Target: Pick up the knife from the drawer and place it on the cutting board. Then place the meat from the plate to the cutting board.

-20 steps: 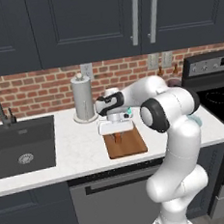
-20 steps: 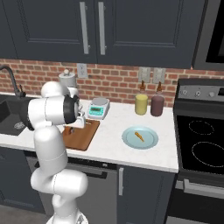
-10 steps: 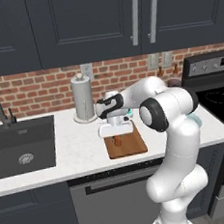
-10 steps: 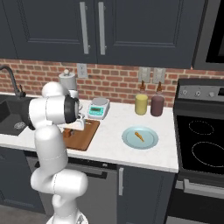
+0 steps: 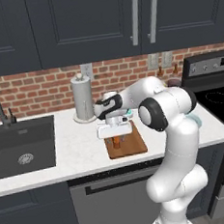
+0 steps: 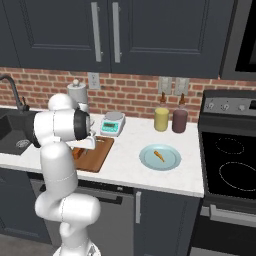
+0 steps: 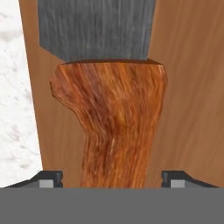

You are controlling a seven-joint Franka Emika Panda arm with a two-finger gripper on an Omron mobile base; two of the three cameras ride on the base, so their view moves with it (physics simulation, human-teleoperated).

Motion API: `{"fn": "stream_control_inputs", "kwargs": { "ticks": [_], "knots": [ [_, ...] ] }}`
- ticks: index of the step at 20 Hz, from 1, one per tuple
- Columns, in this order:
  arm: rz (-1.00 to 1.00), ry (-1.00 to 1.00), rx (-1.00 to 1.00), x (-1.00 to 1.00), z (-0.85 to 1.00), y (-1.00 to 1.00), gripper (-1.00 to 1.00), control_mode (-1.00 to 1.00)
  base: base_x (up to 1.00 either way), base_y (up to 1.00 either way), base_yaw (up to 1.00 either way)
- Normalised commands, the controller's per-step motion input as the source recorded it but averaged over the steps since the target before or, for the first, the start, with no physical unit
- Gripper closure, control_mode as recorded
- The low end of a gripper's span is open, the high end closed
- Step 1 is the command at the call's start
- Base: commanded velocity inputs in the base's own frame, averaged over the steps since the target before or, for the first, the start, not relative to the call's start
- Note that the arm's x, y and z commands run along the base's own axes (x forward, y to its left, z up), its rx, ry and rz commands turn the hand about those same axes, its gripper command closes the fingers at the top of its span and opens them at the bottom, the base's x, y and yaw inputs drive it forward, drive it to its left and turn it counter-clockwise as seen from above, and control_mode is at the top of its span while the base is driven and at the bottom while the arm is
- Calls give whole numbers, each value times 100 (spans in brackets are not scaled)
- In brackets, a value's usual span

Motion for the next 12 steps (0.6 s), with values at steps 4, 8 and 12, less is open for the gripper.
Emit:
{"fn": "stream_control_inputs", "kwargs": {
  "ticks": [4, 8, 12],
  "knots": [
    [0, -3, -1, -4, 14, 0, -100, -100, 0, 0, 0],
    [4, -6, 1, -9, 40, -1, -100, -100, 0, 0, 0],
    [8, -6, 2, -23, 37, -4, -100, -100, 0, 0, 0]
  ]
}}
